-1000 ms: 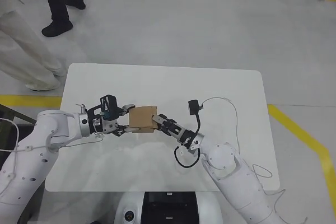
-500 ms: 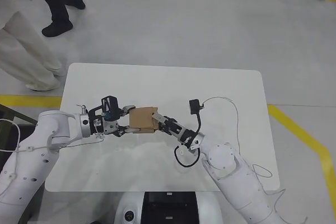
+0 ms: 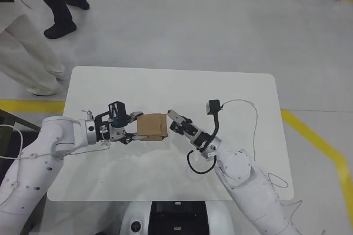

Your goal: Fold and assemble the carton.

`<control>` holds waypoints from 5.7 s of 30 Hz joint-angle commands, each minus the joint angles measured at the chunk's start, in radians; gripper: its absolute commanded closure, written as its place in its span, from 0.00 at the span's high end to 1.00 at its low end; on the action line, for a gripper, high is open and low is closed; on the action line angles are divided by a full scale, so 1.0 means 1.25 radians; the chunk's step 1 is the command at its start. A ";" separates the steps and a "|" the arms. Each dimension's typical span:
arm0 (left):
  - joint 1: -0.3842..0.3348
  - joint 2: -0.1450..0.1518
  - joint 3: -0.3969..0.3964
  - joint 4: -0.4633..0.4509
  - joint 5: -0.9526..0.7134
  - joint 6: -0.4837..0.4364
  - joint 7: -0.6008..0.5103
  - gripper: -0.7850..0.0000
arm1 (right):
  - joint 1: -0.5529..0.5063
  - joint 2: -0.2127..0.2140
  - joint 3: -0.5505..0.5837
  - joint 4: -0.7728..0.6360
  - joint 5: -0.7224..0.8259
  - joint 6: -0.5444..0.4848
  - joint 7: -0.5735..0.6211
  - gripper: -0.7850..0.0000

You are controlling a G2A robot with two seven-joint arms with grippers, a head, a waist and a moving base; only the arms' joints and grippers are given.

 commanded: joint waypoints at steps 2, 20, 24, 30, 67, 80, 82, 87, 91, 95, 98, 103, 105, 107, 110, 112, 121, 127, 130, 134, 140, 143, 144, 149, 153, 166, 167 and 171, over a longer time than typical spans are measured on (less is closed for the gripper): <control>-0.003 -0.001 0.003 0.000 -0.001 -0.001 -0.005 0.31 | -0.002 -0.001 -0.006 -0.006 0.010 -0.024 0.000 1.00; -0.010 -0.006 0.002 0.010 -0.010 0.005 -0.001 0.31 | 0.005 -0.008 -0.027 0.001 0.033 -0.060 -0.021 1.00; -0.010 -0.007 -0.001 0.030 -0.026 0.010 0.012 0.31 | -0.013 -0.005 -0.005 -0.017 0.032 -0.076 -0.045 1.00; -0.023 -0.013 0.019 0.074 -0.034 0.011 0.025 0.31 | -0.036 -0.003 0.015 -0.022 0.037 -0.105 -0.073 1.00; -0.139 -0.063 0.178 0.254 0.268 0.068 0.289 1.00 | -0.096 0.002 0.063 -0.002 0.035 -0.188 -0.143 1.00; -0.063 -0.030 -0.035 0.208 -0.132 0.041 0.140 1.00 | -0.122 0.013 0.143 0.040 -0.105 -0.233 -0.216 1.00; -0.056 -0.027 -0.063 0.210 -0.193 0.065 0.108 1.00 | -0.127 0.016 0.166 0.054 -0.150 -0.239 -0.240 1.00; -0.047 -0.017 -0.129 0.210 -0.312 0.113 0.017 1.00 | -0.139 0.024 0.221 0.079 -0.256 -0.235 -0.299 1.00; -0.035 -0.011 -0.181 0.203 -0.370 0.138 -0.031 1.00 | -0.153 0.028 0.265 0.082 -0.311 -0.222 -0.350 1.00; -0.029 -0.005 -0.224 0.197 -0.386 0.147 -0.071 1.00 | -0.169 0.030 0.294 0.065 -0.336 -0.219 -0.405 1.00; -0.028 -0.003 -0.245 0.199 -0.397 0.148 -0.083 1.00 | -0.175 0.031 0.314 0.056 -0.372 -0.208 -0.435 1.00; -0.030 -0.001 -0.259 0.203 -0.431 0.148 -0.108 1.00 | -0.184 0.032 0.325 0.040 -0.419 -0.189 -0.467 1.00; -0.035 0.000 -0.261 0.202 -0.418 0.148 -0.122 1.00 | -0.183 0.032 0.327 0.042 -0.432 -0.184 -0.472 1.00; -0.037 -0.001 -0.260 0.197 -0.402 0.151 -0.121 1.00 | -0.181 0.031 0.328 0.044 -0.434 -0.185 -0.481 1.00; -0.037 -0.001 -0.259 0.196 -0.399 0.152 -0.119 1.00 | -0.181 0.031 0.328 0.044 -0.434 -0.185 -0.481 1.00; -0.037 -0.001 -0.259 0.195 -0.397 0.153 -0.117 1.00 | -0.181 0.031 0.328 0.044 -0.434 -0.185 -0.481 1.00; -0.037 -0.001 -0.259 0.196 -0.398 0.153 -0.118 1.00 | -0.181 0.031 0.328 0.044 -0.434 -0.185 -0.481 1.00; -0.037 -0.001 -0.259 0.196 -0.398 0.153 -0.118 1.00 | -0.181 0.031 0.328 0.044 -0.434 -0.185 -0.481 1.00; -0.037 -0.001 -0.259 0.196 -0.398 0.153 -0.118 1.00 | -0.181 0.031 0.328 0.044 -0.434 -0.185 -0.481 1.00; -0.037 -0.001 -0.259 0.196 -0.398 0.153 -0.118 1.00 | -0.181 0.031 0.328 0.044 -0.434 -0.185 -0.481 1.00; -0.037 -0.001 -0.259 0.196 -0.398 0.153 -0.118 1.00 | -0.181 0.031 0.328 0.044 -0.434 -0.185 -0.481 1.00; -0.037 -0.001 -0.259 0.196 -0.398 0.153 -0.118 1.00 | -0.181 0.031 0.328 0.044 -0.434 -0.185 -0.481 1.00; -0.037 -0.001 -0.259 0.196 -0.398 0.153 -0.118 1.00 | -0.181 0.031 0.328 0.044 -0.434 -0.185 -0.481 1.00; -0.037 -0.001 -0.259 0.196 -0.398 0.153 -0.118 1.00 | -0.181 0.031 0.328 0.044 -0.434 -0.185 -0.481 1.00; -0.037 -0.001 -0.259 0.196 -0.398 0.153 -0.118 1.00 | -0.181 0.031 0.328 0.044 -0.434 -0.185 -0.481 1.00; -0.037 -0.001 -0.259 0.196 -0.398 0.153 -0.118 1.00 | -0.181 0.031 0.328 0.044 -0.434 -0.185 -0.481 1.00; -0.037 -0.001 -0.259 0.196 -0.398 0.153 -0.118 1.00 | -0.181 0.031 0.328 0.044 -0.434 -0.185 -0.481 1.00; -0.037 -0.001 -0.259 0.196 -0.398 0.153 -0.118 1.00 | -0.181 0.031 0.328 0.044 -0.434 -0.185 -0.481 1.00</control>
